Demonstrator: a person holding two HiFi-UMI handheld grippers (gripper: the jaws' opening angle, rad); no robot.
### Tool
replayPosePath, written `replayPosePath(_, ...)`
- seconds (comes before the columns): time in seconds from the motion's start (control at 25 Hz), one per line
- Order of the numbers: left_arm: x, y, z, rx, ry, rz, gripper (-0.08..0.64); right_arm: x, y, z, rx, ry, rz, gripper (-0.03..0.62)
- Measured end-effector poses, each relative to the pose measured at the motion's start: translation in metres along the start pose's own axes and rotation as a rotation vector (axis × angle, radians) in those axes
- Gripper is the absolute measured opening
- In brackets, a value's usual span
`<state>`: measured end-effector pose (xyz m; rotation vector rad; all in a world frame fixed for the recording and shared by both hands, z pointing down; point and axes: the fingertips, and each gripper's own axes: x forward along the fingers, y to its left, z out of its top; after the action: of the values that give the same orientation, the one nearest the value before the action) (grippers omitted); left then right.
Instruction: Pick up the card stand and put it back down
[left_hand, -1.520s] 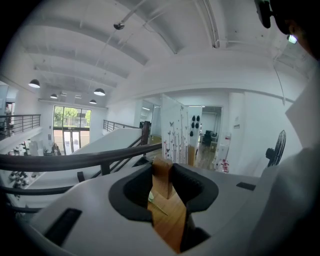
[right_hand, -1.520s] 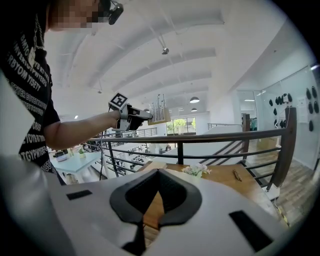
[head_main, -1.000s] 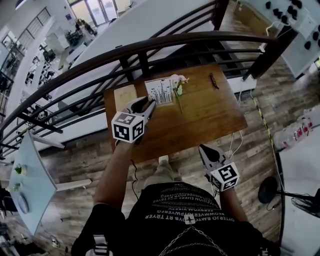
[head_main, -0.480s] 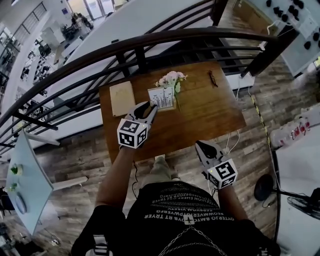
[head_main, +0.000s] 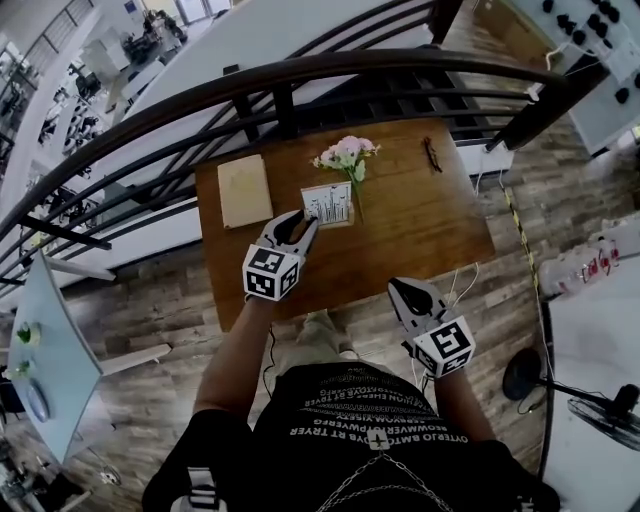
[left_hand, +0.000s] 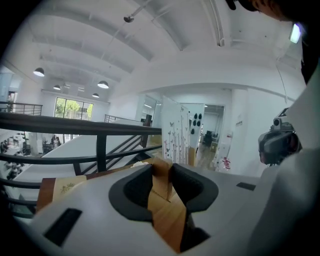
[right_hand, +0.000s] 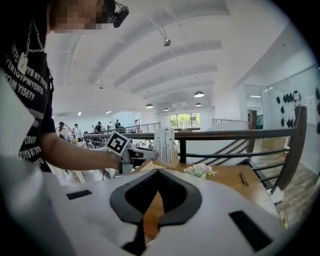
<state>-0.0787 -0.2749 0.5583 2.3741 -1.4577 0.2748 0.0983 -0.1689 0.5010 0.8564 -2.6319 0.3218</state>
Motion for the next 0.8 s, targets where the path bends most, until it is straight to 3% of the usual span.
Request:
replayPosePath(0.52,0.036,0.014,-0.093,-0.02,0.072,-0.033,0.141,0.019,-0.019,-0.007,0.015,0.06,-0.003,0.014)
replayPosePath(0.8,0.06,0.026,-0.153,-0.019,0.151,-0.04,0.141,0.026,-0.031,-0.014,0.022,0.101,-0.018,0.014)
